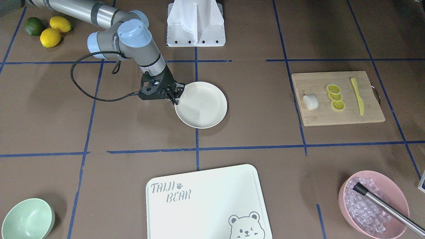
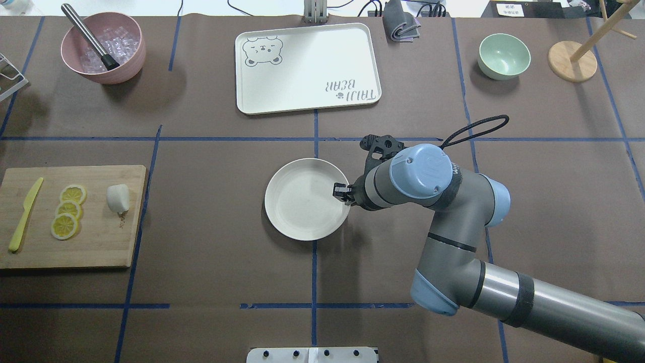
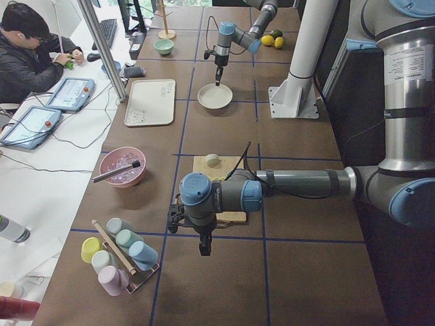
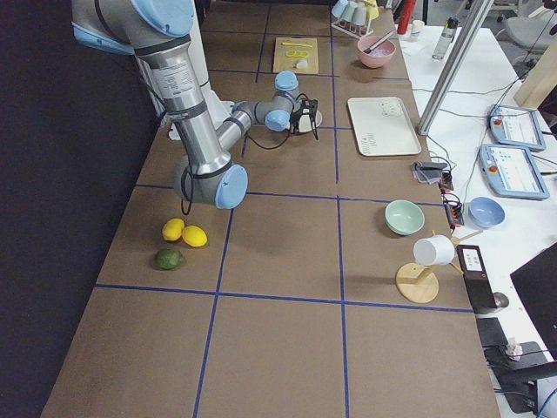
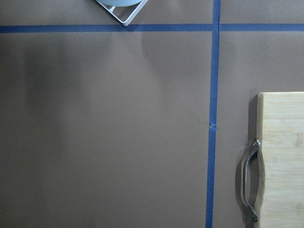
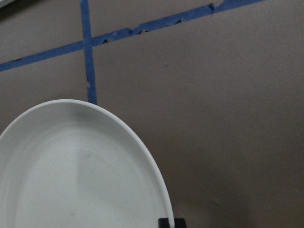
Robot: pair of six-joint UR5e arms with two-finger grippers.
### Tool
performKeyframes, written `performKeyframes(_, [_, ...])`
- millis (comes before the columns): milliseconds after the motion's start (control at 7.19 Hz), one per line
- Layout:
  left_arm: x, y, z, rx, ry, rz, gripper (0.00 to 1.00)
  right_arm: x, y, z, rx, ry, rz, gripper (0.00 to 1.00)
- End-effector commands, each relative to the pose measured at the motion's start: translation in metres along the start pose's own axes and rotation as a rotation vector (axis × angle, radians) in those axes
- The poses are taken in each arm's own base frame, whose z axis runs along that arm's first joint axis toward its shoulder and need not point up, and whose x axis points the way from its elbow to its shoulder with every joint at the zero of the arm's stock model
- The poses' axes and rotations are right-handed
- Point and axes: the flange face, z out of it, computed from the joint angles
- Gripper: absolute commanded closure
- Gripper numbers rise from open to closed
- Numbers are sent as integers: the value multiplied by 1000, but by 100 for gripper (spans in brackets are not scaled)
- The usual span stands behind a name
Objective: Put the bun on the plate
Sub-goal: 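Slide the white plate with the right gripper toward the table center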
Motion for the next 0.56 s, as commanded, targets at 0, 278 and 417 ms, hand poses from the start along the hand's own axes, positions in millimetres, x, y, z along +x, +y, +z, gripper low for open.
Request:
performKeyframes(0, [0, 0, 0, 1, -1, 0, 0, 3, -6, 0, 9, 40, 10, 0])
performKeyframes(278, [0, 0, 0, 2, 0, 2, 0, 24, -62, -41, -62, 106, 35, 0])
performKeyframes(417, [0, 0, 0, 1, 0, 1, 0, 47, -97, -70, -100, 165, -6, 0])
